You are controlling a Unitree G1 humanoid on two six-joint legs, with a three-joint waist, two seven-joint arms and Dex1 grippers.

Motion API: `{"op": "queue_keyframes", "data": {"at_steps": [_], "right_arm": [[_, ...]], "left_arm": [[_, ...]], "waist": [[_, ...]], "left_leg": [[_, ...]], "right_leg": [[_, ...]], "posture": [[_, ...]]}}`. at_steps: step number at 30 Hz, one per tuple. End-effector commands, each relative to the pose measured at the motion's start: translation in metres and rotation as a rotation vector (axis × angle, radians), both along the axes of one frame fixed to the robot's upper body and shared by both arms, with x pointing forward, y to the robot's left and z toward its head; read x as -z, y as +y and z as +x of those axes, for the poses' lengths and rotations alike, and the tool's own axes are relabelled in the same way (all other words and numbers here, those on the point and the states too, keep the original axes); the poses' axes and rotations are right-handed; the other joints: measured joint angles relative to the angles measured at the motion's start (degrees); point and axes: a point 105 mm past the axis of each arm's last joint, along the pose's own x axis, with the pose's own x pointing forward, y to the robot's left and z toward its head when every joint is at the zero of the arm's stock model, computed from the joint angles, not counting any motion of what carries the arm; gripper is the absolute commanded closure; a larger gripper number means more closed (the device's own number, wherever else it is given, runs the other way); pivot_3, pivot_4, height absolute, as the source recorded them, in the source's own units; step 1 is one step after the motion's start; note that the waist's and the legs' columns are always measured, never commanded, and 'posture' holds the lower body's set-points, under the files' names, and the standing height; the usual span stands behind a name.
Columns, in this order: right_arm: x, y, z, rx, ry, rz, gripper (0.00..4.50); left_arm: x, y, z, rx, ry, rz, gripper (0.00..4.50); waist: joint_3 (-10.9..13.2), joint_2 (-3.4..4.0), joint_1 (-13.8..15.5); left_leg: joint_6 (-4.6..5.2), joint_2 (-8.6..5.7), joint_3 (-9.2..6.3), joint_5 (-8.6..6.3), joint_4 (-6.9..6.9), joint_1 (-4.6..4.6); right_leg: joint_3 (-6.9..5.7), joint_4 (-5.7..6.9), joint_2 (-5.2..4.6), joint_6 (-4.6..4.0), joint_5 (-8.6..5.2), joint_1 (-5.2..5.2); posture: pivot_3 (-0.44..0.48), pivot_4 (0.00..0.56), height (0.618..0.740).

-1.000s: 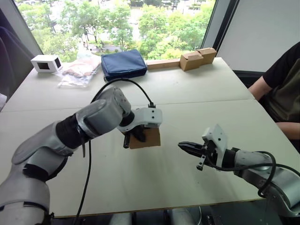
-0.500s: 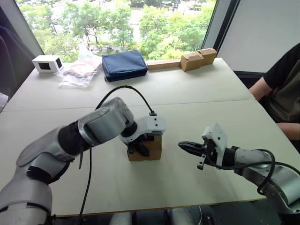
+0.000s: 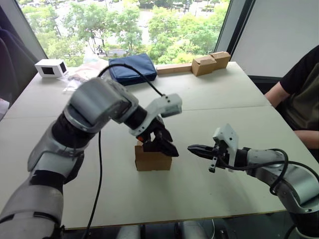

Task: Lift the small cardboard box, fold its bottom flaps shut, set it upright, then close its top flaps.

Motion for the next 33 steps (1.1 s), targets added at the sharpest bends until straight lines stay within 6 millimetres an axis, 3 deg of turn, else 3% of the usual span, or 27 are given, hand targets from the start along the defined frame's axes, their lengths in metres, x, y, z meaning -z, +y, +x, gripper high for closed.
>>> {"op": "queue_keyframes", "data": {"at_steps": [1,3,5,8,11,13,18,24,28,33], "right_arm": [[-0.011,0.003,-0.001,-0.016,-0.021,0.048,4.5],[-0.012,0.003,-0.004,-0.006,-0.008,0.083,4.5],[-0.012,0.002,-0.004,0.003,0.002,0.097,4.5],[-0.016,-0.002,0.001,-0.005,0.007,0.082,4.5],[-0.022,-0.006,0.007,-0.005,0.003,0.081,4.5],[-0.025,-0.008,0.01,-0.004,0.006,0.091,4.5],[-0.024,-0.01,0.01,-0.004,0.013,0.087,4.5],[-0.031,-0.001,0.01,-0.038,-0.015,0.071,4.5],[-0.031,0.009,0.008,-0.077,-0.034,0.046,4.5],[-0.036,0.022,0.005,-0.138,-0.045,0.045,4.5]], "left_arm": [[-0.073,0.006,0.016,-0.079,-0.045,-0.467,1.39],[-0.112,0.028,0.029,-0.2,-0.144,-0.788,1.39],[-0.12,0.05,0.046,-0.364,-0.189,-0.895,1.39],[-0.107,0.085,0.072,-0.61,-0.254,-0.917,1.39],[-0.097,0.116,0.069,-0.678,-0.328,-0.97,1.39],[-0.074,0.127,0.069,-0.736,-0.407,-0.867,1.39],[-0.016,0.144,0.052,-0.786,-0.472,-0.685,1.39],[0.045,0.142,0.028,-0.728,-0.333,-0.547,1.39],[0.062,0.149,0.03,-0.731,-0.322,-0.497,1.39],[0.076,0.135,0.021,-0.593,-0.287,-0.424,1.39]], "waist": [[0.03,-0.05,0.07],[0.03,-0.05,0.02],[0.02,-0.05,-0.2],[-0.02,0.03,-0.32],[-0.01,0.0,-0.13],[0.04,-0.12,0.08],[0.01,-0.12,0.16],[-0.01,-0.13,0.1],[-0.01,-0.13,0.09],[-0.01,-0.13,0.07]], "left_leg": [[0.0,-0.01,0.01,0.0,0.0,0.01],[-0.02,-0.01,0.01,0.01,0.04,-0.03],[-0.02,0.0,-0.01,0.01,0.05,-0.03],[-0.06,0.01,0.07,0.03,-0.03,0.08],[-0.27,0.01,0.05,0.15,-0.07,0.13],[-0.4,0.0,0.0,0.21,-0.08,0.06],[-0.68,-0.23,-0.04,0.36,-0.15,0.01],[-0.37,-0.35,-0.02,0.18,-0.12,0.04],[-0.36,-0.31,-0.03,0.18,-0.17,0.06],[-0.32,-0.34,-0.02,0.16,-0.17,0.06]], "right_leg": [[0.01,0.02,-0.01,0.0,0.0,0.0],[-0.01,0.02,-0.03,0.0,0.0,-0.02],[-0.02,0.06,-0.1,0.0,0.0,-0.02],[0.08,0.09,-0.09,0.0,0.0,-0.04],[0.08,0.14,-0.09,0.0,0.01,-0.04],[0.05,0.16,-0.1,0.0,0.01,-0.09],[0.03,0.09,-0.56,-0.01,0.02,-0.06],[-0.07,0.09,-0.84,0.0,0.03,0.01],[-0.07,0.08,-0.79,-0.01,0.02,-0.01],[-0.1,0.06,-0.82,-0.02,0.02,0.01]], "posture": [[0.0,0.15,0.74],[0.0,0.15,0.74],[0.0,0.15,0.74],[0.0,0.15,0.74],[0.0,0.15,0.74],[0.0,0.15,0.74],[0.0,0.15,0.74],[0.0,0.15,0.74],[0.0,0.15,0.74],[0.0,0.15,0.74]]}}
